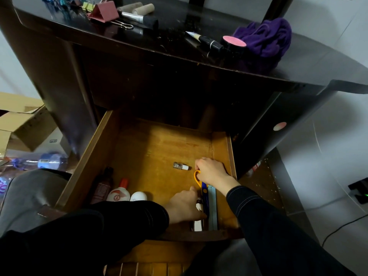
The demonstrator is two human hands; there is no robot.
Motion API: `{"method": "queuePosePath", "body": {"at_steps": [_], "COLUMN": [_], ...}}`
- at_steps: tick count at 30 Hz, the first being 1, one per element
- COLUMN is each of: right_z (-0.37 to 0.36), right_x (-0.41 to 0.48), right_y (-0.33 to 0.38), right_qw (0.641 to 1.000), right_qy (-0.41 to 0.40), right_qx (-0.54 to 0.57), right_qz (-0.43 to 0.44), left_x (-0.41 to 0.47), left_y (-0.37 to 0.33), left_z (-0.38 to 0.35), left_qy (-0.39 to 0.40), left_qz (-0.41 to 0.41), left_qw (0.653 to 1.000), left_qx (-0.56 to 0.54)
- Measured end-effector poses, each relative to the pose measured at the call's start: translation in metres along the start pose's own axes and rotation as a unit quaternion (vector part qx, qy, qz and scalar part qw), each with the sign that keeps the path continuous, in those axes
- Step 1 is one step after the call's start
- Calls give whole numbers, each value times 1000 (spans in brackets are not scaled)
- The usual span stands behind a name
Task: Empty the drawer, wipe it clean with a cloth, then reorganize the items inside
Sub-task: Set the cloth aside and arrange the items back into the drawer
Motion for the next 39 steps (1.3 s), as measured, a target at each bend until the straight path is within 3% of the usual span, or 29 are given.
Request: {"method": "queuePosePath", "body": {"at_steps": [6,9,11,13,16,18,19,22,24,28,31,36,39], "right_z": [16,55,94,144,223,265,283,318,329,334,338,337,336], "right_x": [-11,-32,-55,-86,-129,-135,-130,-90,-65,-35,-23,-17,-15], "right_y": [-2,-5,-4,2,13,17,17,18,25,37,40,41,42], "right_qw": [999,993,977,943,855,807,801,858,895,910,903,889,887], "right_qy": [-22,-95,-179,-285,-452,-525,-535,-453,-410,-401,-417,-445,-444], "right_qx": [24,74,115,168,231,246,252,242,176,109,106,103,119], "right_qz": [-6,-6,12,44,108,109,89,25,17,3,-2,16,47], "left_x": [-12,-28,-44,-64,-98,-120,-130,-152,-161,-162,-132,-72,-42], "left_y": [13,17,14,4,-15,-30,-37,-53,-56,-58,-60,-46,-36], "left_z": [32,73,110,154,222,262,280,326,354,414,467,519,521], "left_qy": [32,-11,-79,-183,-338,-412,-442,-508,-543,-604,-557,-379,-304], "left_qz": [42,17,-19,-71,-138,-176,-192,-225,-231,-210,-130,31,77], "left_qw": [994,980,974,964,924,888,871,827,805,766,805,900,919], "left_qx": [-98,-198,-211,-177,-114,-102,-99,-82,-57,61,155,211,239]}}
Point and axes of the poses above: each hand's wrist, its own x-axis towards the middle knuckle, its own z-axis out of the back of the hand, y = z × x, the point moved 5 cm from there along x, towards the middle knuckle, and after that the axes turned 7 degrees about -z, right-handed, at the moved point
